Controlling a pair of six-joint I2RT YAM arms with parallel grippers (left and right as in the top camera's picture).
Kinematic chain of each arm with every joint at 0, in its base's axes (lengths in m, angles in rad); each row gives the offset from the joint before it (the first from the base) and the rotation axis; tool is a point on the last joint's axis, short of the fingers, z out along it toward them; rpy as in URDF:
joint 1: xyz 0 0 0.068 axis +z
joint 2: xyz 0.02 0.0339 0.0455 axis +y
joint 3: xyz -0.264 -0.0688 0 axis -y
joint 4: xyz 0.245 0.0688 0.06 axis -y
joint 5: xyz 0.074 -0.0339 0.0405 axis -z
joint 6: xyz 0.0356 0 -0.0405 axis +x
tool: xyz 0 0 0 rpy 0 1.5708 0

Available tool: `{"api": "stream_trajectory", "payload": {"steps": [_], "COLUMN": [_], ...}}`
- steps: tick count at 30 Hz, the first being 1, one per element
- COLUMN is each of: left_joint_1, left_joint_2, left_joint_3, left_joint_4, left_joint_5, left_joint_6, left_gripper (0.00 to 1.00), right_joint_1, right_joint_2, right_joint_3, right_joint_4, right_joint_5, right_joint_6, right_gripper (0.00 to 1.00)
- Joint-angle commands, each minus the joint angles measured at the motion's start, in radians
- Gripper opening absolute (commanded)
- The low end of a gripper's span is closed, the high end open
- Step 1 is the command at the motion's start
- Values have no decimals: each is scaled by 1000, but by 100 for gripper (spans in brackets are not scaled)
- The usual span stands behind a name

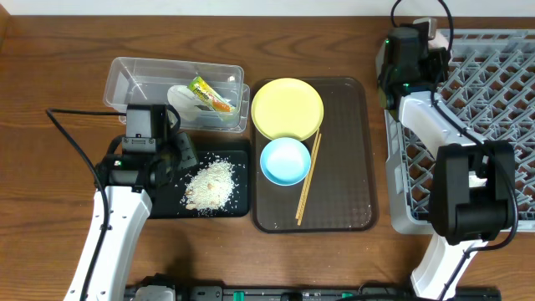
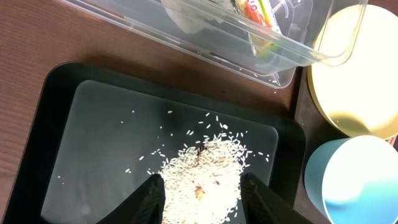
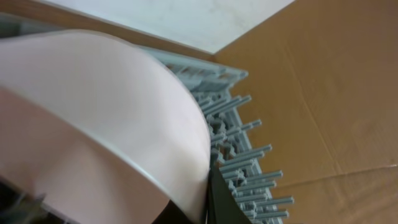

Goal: Sort waste into correct bins and load items into the dishwasher rack
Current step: 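Lift the pink bowl and set it upright in the dish rack, then move right gripper to the light-blue bowl and grasp its rim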

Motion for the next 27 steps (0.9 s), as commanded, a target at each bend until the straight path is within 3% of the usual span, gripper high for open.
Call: {"api": "stream_trajectory", "payload": {"steps": [1, 4, 6, 8, 13, 20, 27], "left_joint_1": [3, 3, 3, 3, 3, 3, 3], "left_joint_2": [4, 4, 4, 4, 4, 4, 4], "left_joint_3": [4, 4, 4, 4, 4, 4, 4], "left_joint_4": [-3, -3, -3, -3, -3, -3, -3], "left_joint_5": [-12, -12, -12, -12, -12, -13, -13], "left_joint_6": [-5, -5, -5, -5, -5, -5, -5], "left_gripper": [43, 43, 43, 49, 50, 51, 51], "right_joint_1": [32, 50, 60, 71, 111, 164, 257], "right_joint_2": [-2, -47, -88, -138, -284, -372, -289], "right_joint_3": [-17, -17, -17, -17, -17, -18, -61], "right_joint_4": [-104, -215, -304, -397, -592, -723, -747], "right_joint_5": [-20, -46, -127, -212, -508, -1187, -1263], "right_joint_6": [94, 195, 216, 235, 306, 450, 505], "right_gripper": [2, 19, 35, 44, 61, 63, 61]}}
